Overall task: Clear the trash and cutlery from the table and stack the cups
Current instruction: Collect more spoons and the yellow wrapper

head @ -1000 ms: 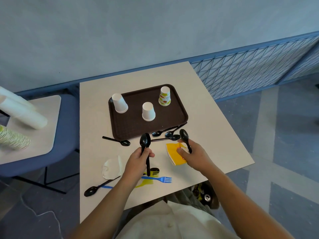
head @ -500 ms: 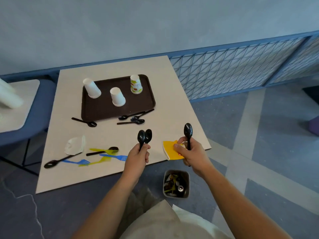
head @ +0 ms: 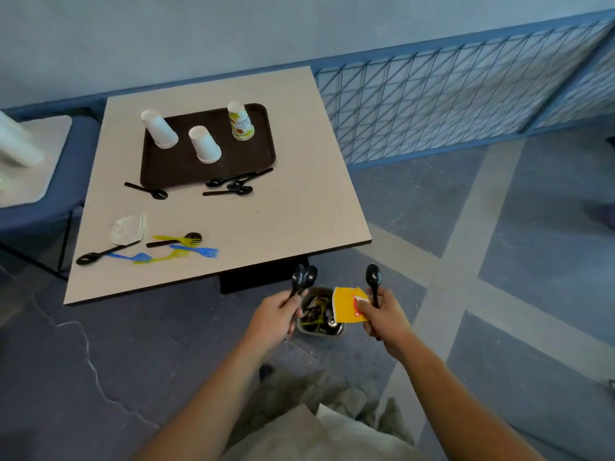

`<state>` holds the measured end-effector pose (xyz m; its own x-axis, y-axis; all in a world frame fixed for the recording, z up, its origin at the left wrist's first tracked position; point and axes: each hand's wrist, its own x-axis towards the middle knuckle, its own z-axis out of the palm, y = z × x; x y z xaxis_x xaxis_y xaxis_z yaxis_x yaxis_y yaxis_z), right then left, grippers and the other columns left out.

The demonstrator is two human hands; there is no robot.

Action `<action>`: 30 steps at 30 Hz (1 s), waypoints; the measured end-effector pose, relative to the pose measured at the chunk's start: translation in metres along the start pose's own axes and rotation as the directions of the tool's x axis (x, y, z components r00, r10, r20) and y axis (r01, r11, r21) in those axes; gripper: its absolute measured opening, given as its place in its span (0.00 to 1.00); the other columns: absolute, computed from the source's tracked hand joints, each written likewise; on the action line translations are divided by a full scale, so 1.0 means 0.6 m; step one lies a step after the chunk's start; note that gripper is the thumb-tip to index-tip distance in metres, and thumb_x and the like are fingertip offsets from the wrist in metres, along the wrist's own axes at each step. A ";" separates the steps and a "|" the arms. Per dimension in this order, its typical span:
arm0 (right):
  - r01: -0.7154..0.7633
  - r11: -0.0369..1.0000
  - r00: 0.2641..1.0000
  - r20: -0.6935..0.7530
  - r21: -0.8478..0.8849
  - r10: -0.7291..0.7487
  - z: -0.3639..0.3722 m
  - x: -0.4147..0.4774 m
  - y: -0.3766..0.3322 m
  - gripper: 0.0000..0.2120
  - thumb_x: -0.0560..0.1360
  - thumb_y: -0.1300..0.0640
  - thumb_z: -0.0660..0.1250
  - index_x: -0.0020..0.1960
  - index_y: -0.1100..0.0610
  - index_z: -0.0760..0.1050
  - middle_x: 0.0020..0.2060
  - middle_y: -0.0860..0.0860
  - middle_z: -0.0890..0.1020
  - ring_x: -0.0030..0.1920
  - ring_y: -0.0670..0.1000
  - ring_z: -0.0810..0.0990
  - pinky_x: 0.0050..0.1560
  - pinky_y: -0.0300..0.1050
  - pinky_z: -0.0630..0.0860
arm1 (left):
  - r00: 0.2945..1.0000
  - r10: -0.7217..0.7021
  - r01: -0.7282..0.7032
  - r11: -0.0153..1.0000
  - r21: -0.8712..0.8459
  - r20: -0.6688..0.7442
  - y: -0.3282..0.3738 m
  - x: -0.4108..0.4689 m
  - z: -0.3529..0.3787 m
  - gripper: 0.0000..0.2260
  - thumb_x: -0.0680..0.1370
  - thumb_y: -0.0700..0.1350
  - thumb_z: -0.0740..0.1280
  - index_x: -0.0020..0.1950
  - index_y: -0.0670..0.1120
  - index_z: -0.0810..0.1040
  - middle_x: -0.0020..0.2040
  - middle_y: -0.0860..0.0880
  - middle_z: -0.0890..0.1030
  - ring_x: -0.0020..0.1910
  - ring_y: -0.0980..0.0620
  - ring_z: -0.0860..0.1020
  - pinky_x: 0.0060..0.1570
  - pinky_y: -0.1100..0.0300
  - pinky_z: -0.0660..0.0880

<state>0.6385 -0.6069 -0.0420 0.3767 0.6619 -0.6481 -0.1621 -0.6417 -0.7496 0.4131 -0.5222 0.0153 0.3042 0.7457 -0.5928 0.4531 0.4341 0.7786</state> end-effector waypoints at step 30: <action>-0.384 0.923 0.909 -0.188 -0.028 0.372 0.136 0.409 0.327 0.25 0.78 0.51 0.66 0.74 0.55 0.67 0.59 0.58 0.81 0.56 0.61 0.83 0.59 0.62 0.80 | 0.969 -0.245 0.208 0.838 0.505 0.008 -0.335 0.444 0.144 0.29 0.82 0.61 0.63 0.81 0.51 0.67 0.75 0.43 0.74 0.72 0.40 0.75 0.69 0.45 0.74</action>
<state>0.6248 -0.5390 -0.3589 0.4532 0.2899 -0.8429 -0.2687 -0.8572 -0.4393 0.4755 -0.4542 -0.3169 0.1906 0.6121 -0.7675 0.8659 0.2634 0.4252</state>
